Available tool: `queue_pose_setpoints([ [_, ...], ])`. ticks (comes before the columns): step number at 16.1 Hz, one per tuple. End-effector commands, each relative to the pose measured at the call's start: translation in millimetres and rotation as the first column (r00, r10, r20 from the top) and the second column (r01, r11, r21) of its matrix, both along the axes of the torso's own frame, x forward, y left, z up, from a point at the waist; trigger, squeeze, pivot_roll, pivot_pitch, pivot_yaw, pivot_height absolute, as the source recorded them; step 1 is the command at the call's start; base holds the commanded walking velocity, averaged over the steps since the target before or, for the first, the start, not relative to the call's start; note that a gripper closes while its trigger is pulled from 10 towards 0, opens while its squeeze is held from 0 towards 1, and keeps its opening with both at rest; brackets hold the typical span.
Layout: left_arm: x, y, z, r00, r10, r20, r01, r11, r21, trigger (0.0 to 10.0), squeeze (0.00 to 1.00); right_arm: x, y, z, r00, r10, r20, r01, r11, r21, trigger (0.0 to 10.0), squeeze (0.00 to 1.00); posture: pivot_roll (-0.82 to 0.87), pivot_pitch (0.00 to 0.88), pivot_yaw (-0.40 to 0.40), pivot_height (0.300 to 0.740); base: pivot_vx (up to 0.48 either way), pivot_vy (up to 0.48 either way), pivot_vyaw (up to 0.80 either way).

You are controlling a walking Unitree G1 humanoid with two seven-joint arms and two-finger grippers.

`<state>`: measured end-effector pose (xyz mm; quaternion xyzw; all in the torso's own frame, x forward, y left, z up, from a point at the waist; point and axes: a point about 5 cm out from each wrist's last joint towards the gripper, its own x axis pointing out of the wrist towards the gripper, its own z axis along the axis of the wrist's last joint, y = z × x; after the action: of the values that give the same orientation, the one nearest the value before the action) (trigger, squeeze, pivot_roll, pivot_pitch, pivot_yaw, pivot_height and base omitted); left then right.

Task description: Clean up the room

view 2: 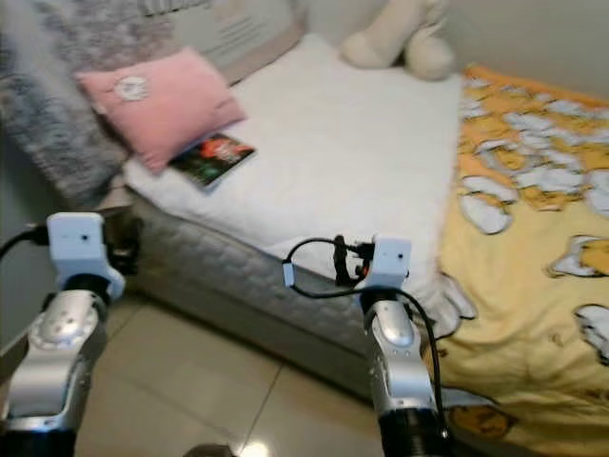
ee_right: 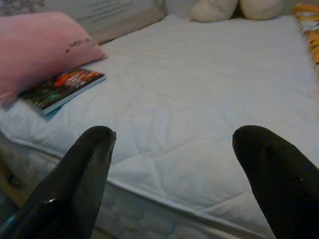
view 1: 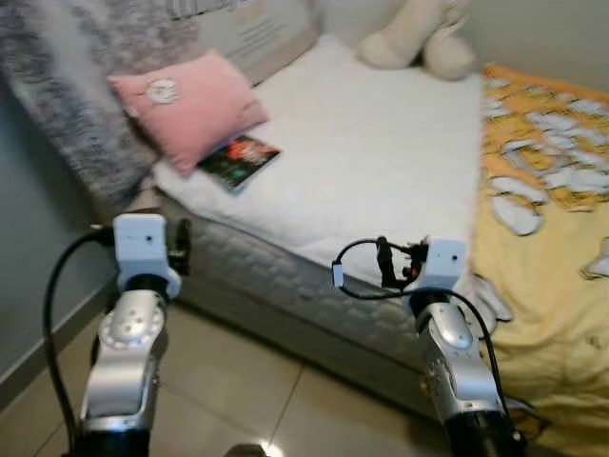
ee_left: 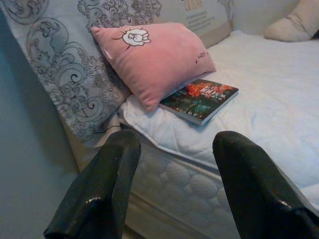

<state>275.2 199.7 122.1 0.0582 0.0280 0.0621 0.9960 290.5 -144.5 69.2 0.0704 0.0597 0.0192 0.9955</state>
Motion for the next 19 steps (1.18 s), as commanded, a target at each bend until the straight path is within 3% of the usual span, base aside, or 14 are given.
queue_pose_setpoints([
  [1, 0.5, -5.3, -1, 1.0, -0.01, -0.004, 0.01, 1.0, 0.001, 10.0, 0.0, 0.7, -2.6, 0, 1.0, -0.001, -0.011, 0.001, 1.0, 0.011, 10.0, 0.1, 0.13, 0.0, -0.061, 0.74, 0.0, -0.469, 0.49],
  [12, -5.3, -4.2, -6, 0.995, 0.099, -0.033, -0.099, 0.995, -0.011, 10.0, 0.0, 2.2, 4.3, -2, 0.998, 0.06, -0.025, -0.06, 0.998, 0.017, 10.0, 0.11, 0.13, 0.0, -0.06, 0.74, 0.0, -0.442, 0.49],
  [14, -7.4, -5.9, -6, 0.994, 0.106, -0.021, -0.107, 0.993, -0.051, 10.0, 0.0, 1.8, 5.2, -3, 0.997, 0.071, -0.032, -0.071, 0.997, 0.018, 10.0, 0.12, 0.13, 0.0, -0.061, 0.74, 0.141, 0.0, 0.5],
  [18, -8.5, -3.4, -7, 0.992, 0.12, -0.033, -0.12, 0.993, -0.007, 10.0, 0.0, 1.5, 4.0, -7, 0.997, 0.066, -0.043, -0.064, 0.997, 0.034, 10.0, 0.12, 0.14, 0.0, -0.063, 0.74, 0.0, 0.0, 0.49],
  [19, -15.0, 1.2, -9, 0.991, 0.127, -0.038, -0.128, 0.992, -0.015, 10.0, 0.0, -1.9, -7.9, -4, 1.0, -0.006, -0.006, 0.006, 0.999, 0.032, 10.0, 0.12, 0.14, 0.0, -0.066, 0.74, 0.0, 0.0, 0.49],
])
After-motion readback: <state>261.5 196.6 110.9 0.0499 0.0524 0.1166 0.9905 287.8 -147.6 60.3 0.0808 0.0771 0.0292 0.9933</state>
